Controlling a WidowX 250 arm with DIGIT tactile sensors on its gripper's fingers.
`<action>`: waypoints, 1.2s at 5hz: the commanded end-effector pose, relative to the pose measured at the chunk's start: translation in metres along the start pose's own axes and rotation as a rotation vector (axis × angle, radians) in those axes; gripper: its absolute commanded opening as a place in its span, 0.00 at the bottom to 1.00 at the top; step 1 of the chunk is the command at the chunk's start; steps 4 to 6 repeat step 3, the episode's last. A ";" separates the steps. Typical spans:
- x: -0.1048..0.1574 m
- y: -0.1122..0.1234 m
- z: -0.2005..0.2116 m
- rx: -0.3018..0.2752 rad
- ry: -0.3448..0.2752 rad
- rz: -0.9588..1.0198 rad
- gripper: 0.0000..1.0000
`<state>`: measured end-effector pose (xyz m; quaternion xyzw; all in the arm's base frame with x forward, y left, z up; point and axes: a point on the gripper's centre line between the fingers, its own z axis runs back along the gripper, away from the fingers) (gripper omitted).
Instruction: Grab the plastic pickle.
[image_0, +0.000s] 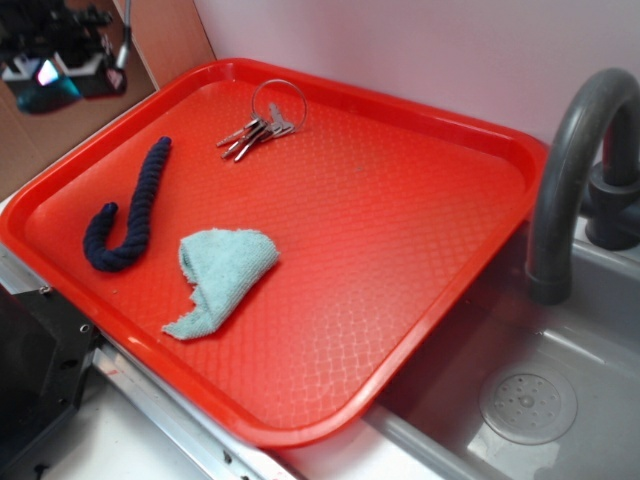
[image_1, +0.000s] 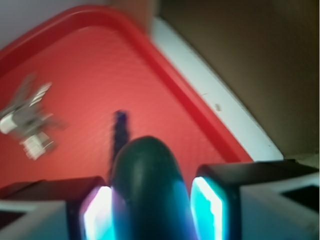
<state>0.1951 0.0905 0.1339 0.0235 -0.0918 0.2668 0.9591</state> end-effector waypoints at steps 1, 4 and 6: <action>-0.007 -0.019 0.078 -0.152 -0.073 -0.163 0.00; -0.038 -0.026 0.113 -0.168 -0.095 -0.266 0.00; -0.038 -0.026 0.113 -0.168 -0.095 -0.266 0.00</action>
